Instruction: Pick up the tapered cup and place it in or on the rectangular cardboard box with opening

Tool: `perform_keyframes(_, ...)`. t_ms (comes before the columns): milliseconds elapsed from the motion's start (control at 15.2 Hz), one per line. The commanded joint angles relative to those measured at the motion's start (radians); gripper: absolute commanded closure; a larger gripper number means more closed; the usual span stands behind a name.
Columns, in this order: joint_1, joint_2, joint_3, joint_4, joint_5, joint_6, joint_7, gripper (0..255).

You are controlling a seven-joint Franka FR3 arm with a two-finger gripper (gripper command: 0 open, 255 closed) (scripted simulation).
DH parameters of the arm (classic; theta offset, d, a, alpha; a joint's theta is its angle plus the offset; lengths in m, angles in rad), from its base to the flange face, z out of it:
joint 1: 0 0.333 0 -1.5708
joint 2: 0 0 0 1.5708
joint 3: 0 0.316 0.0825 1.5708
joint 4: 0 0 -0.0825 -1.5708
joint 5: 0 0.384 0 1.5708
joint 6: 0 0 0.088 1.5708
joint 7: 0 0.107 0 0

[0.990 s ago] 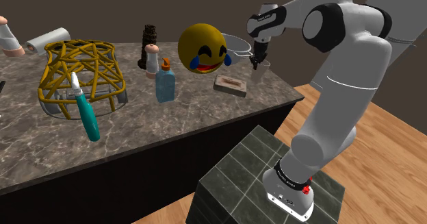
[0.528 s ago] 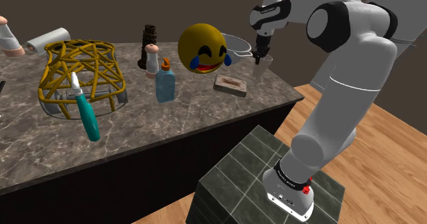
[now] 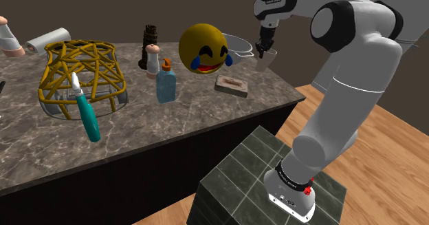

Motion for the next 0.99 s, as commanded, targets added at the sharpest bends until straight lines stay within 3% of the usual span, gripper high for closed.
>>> perform_keyframes(0, -0.001, -0.004, -0.001, 0.023, -0.001, -0.026, -0.004, 255)
perform_keyframes(660, -0.003, -0.007, -0.003, 0.145, 0.000, -0.151, -0.020, 255)
perform_keyframes(924, 0.061, -0.082, 0.030, 0.083, -0.030, -0.172, 0.076, 255)
